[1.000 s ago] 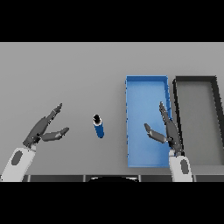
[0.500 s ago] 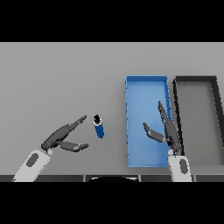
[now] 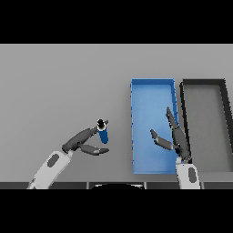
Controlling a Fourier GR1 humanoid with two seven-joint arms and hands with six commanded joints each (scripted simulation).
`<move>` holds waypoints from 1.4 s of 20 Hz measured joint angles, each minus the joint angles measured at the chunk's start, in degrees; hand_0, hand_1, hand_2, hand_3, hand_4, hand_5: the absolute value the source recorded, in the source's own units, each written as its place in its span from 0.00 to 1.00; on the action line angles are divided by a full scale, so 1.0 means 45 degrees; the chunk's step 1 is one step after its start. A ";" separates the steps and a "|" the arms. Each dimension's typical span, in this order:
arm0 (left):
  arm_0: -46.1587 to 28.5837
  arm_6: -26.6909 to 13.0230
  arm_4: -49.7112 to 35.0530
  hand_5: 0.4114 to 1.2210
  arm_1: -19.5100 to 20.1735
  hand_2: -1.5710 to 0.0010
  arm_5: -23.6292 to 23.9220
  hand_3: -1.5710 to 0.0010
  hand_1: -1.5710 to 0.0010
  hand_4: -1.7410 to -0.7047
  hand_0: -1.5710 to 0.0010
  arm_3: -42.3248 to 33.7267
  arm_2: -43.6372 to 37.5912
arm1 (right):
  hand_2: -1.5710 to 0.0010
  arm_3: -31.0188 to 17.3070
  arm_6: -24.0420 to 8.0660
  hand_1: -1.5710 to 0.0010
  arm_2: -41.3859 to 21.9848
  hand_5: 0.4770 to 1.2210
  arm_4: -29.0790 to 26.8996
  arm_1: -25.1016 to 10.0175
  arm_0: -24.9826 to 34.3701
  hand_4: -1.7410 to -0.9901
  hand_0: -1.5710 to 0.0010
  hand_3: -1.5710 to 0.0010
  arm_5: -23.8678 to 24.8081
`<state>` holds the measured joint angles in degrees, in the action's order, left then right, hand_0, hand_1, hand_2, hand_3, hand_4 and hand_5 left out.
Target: Pick up the blue pipe and place it into the blue bin.
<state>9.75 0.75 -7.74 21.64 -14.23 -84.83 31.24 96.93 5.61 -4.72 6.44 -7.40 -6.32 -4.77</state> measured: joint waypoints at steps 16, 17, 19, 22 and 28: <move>0.0673 0.1889 0.0126 0.87 -0.2645 0.15 0.1044 0.19 0.16 0.11 0.19 0.2173 -0.0097 | 1.00 -0.0004 -0.0069 1.00 0.0061 0.19 -0.0003 -0.0027 0.0263 0.64 1.00 1.00 0.0037; 0.0577 0.2153 0.0353 0.90 -0.2612 0.12 0.1258 0.17 0.13 0.09 0.15 0.2080 0.0026 | 1.00 -0.0014 -0.0025 1.00 0.0004 0.19 0.0024 -0.0025 0.0180 0.65 1.00 1.00 -0.0018; 0.0518 0.2427 0.0447 0.93 -0.2689 0.07 0.1428 0.13 0.08 0.06 0.10 0.1943 0.0135 | 1.00 0.0230 -0.0016 1.00 -0.0034 0.19 0.0010 -0.0059 0.0147 0.65 1.00 1.00 -0.0039; 0.0707 0.2618 0.0263 0.97 -0.2758 0.04 0.1472 0.10 0.04 0.03 0.05 0.1322 0.0104 | 1.00 0.0050 -0.0195 1.00 -0.0047 0.20 0.0152 -0.0014 0.0139 0.66 1.00 1.00 0.0057; 0.1194 0.1917 -0.0192 0.99 -0.2560 0.01 0.1192 0.08 0.01 0.02 0.01 -0.0606 0.0275 | 1.00 -0.0080 -0.0038 1.00 0.0027 0.21 0.0236 -0.0175 0.0237 0.70 1.00 1.00 0.0032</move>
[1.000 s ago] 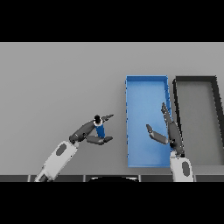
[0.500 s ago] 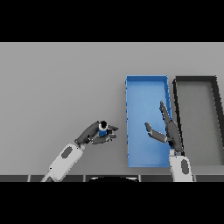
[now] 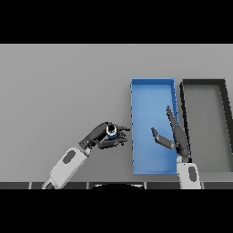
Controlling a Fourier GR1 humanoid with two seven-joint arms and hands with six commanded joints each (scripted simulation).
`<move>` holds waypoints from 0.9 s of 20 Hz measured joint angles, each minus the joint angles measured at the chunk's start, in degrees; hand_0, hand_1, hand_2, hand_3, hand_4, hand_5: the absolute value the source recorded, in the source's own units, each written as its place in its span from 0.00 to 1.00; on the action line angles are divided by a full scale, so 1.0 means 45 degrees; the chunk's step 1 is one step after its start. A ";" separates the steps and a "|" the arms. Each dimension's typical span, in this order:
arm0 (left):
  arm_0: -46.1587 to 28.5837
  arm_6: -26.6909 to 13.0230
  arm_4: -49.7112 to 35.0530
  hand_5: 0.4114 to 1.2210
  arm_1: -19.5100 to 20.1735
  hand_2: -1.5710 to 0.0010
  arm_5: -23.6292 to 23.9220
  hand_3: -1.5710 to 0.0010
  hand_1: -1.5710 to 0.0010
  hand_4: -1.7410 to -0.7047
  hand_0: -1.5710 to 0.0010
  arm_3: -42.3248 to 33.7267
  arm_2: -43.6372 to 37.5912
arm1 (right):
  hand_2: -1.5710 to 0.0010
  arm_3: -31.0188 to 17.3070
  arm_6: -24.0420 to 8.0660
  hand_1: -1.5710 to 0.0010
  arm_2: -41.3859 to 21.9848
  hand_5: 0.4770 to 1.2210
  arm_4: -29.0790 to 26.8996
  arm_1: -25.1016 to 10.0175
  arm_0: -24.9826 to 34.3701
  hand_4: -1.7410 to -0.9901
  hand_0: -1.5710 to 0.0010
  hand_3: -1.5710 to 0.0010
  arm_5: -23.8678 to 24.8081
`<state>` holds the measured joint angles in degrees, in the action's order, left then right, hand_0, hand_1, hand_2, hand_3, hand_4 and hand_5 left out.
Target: Pick up the blue pipe and place it into the blue bin.
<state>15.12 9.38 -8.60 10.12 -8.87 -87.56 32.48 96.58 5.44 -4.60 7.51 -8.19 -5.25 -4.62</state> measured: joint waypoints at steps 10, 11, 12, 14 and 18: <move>0.0501 -0.1492 -0.0170 1.00 -0.0106 0.00 -0.0299 0.08 0.00 0.01 0.00 -0.0571 0.0234 | 1.00 0.0069 0.0259 1.00 -0.0063 0.20 -0.0046 0.0338 -0.0560 0.75 1.00 1.00 0.0123; 0.0413 -0.1500 -0.0089 1.00 -0.0068 0.00 -0.0268 0.08 0.00 0.01 0.00 -0.0563 0.0246 | 1.00 0.0132 0.0259 1.00 -0.0084 0.20 -0.0093 0.0443 -0.0747 0.74 1.00 1.00 0.0152; 0.0390 -0.1474 -0.0169 1.00 0.0015 0.00 -0.0286 0.08 0.00 0.01 0.00 -0.0792 0.0202 | 1.00 0.0289 0.0192 1.00 -0.0172 0.20 -0.0114 0.0636 -0.0947 0.73 1.00 1.00 0.0223; 0.0445 -0.1573 -0.0071 1.00 -0.0020 0.00 -0.0214 0.08 0.00 0.01 0.00 -0.0713 0.0169 | 1.00 0.0542 0.0181 1.00 -0.0184 0.19 -0.0176 0.0636 -0.1174 0.71 1.00 1.00 0.0214; 0.0381 -0.1601 -0.0099 1.00 0.0082 0.00 -0.0378 0.08 0.00 0.01 0.00 -0.0800 0.0175 | 1.00 0.0777 0.0520 1.00 0.0055 0.17 -0.1006 0.0489 -0.1026 0.72 1.00 1.00 -0.0271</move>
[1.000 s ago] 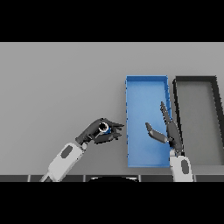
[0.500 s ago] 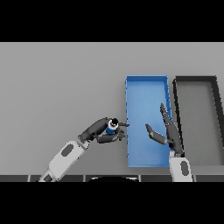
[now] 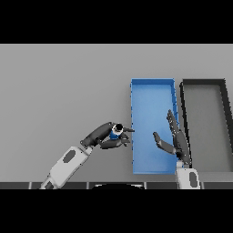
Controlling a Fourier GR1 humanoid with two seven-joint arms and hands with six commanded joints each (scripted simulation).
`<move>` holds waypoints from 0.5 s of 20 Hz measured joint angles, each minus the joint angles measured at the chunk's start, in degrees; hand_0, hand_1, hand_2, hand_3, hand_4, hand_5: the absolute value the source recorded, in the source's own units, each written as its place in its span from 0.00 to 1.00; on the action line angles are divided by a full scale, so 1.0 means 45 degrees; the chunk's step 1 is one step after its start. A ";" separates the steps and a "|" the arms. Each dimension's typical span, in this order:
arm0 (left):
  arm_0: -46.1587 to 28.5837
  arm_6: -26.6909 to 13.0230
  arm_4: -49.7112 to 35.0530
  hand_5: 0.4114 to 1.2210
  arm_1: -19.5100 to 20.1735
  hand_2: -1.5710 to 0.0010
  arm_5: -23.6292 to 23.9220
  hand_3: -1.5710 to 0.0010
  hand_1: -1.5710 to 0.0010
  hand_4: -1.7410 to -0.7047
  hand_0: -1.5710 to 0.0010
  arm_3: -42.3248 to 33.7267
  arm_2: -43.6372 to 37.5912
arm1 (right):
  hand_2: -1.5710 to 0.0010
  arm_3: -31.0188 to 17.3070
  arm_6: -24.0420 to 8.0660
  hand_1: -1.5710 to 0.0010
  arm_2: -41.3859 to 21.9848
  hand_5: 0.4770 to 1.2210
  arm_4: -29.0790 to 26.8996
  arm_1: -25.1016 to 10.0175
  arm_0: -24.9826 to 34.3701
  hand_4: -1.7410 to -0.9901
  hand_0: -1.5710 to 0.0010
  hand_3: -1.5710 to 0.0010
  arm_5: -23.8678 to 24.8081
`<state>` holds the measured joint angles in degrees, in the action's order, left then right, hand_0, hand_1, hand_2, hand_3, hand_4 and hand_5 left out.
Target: Pick up the blue pipe and place it into the blue bin.
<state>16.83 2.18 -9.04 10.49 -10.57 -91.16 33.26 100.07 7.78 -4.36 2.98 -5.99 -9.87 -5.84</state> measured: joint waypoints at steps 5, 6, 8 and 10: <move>0.0062 0.0015 0.0175 1.00 -0.0193 0.00 -0.0045 0.08 0.00 0.01 0.00 0.0229 0.0099 | 1.00 0.1866 -0.1695 1.00 -0.0076 0.07 -0.3061 -0.1384 0.0777 0.65 1.00 1.00 -0.2454; 0.0036 0.0042 0.0227 1.00 -0.0183 0.00 -0.0012 0.08 0.00 0.01 0.00 0.0202 0.0104 | 1.00 0.2107 -0.2052 1.00 -0.0194 0.06 -0.3364 -0.1750 0.1007 0.64 1.00 1.00 -0.2877; 0.0075 0.0123 0.0268 1.00 -0.0188 0.00 -0.0021 0.08 0.00 0.01 0.00 0.0321 0.0043 | 1.00 0.2896 -0.2691 1.00 -0.0487 0.06 -0.3781 -0.2332 0.1607 0.61 1.00 1.00 -0.3303; 0.0174 -0.0091 0.0189 1.00 -0.0213 0.00 -0.0015 0.08 0.00 0.01 0.00 0.0251 -0.0027 | 1.00 0.3254 -0.3494 1.00 -0.1018 0.06 -0.4169 -0.2592 0.2412 0.58 1.00 1.00 -0.3766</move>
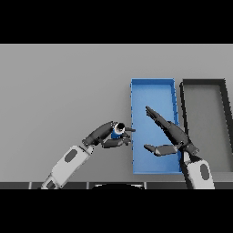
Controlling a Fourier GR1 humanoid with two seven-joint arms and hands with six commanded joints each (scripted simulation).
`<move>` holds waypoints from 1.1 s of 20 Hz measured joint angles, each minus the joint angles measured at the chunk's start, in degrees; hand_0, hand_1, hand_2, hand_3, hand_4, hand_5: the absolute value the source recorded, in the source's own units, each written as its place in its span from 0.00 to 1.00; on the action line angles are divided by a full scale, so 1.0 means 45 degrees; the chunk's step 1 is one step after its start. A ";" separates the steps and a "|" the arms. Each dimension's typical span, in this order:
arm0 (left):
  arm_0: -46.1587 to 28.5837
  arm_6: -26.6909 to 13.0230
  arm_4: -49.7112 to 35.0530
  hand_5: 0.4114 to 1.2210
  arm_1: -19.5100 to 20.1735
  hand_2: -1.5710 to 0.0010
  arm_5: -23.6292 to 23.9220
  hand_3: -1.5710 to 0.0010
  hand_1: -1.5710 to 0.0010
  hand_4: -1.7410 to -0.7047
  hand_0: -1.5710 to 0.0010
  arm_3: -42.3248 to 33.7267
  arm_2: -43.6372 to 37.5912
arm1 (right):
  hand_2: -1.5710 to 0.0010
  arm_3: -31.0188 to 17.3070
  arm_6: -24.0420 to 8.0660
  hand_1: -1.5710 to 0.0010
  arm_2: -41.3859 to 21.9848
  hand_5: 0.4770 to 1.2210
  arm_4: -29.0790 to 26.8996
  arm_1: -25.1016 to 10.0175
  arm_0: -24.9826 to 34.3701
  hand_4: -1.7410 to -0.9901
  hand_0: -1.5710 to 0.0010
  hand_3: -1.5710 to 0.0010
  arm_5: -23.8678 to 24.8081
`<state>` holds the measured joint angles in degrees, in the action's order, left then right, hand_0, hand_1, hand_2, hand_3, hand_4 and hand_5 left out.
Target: Pick up the blue pipe and place it into the blue bin.
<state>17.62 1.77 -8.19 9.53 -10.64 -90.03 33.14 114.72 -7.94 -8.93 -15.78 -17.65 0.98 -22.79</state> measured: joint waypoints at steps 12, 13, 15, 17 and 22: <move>0.0207 0.0512 -0.0079 1.00 -0.0010 0.00 -0.0524 0.06 0.00 0.01 0.00 0.0367 -0.0232 | 1.00 -0.0683 -0.2141 1.00 -0.1946 0.08 -0.0566 0.0308 0.4114 0.65 1.00 1.00 -0.1363; 0.0270 0.0485 -0.0084 1.00 -0.0069 0.00 -0.0572 0.05 0.00 0.01 0.00 0.0456 -0.0238 | 1.00 -0.0961 -0.2353 1.00 -0.2076 0.07 -0.0596 0.0567 0.4524 0.67 1.00 1.00 -0.1344; 0.0312 0.0390 -0.0271 1.00 -0.0093 0.00 -0.0754 0.04 0.00 0.01 0.00 0.0615 -0.0315 | 1.00 -0.1284 -0.2586 1.00 -0.2261 0.06 -0.0649 0.0849 0.4944 0.69 1.00 1.00 -0.1408; 0.0239 0.0402 -0.0318 1.00 -0.0136 0.00 -0.0882 0.04 0.00 0.01 0.00 0.0606 -0.0241 | 1.00 -0.1666 -0.2886 1.00 -0.2325 0.05 -0.0687 0.1080 0.5324 0.69 1.00 1.00 -0.1387; 0.0225 0.0202 -0.0548 1.00 -0.0056 0.00 -0.1148 0.11 0.00 0.02 0.00 0.0500 -0.0316 | 0.93 -0.3092 -0.2994 0.95 -0.2453 0.06 -0.0444 0.1802 0.6558 0.63 0.97 0.97 -0.1655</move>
<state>18.63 2.67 -10.66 9.28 -15.80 -87.78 31.72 100.80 -21.41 -19.97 -17.78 -9.54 30.49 -30.24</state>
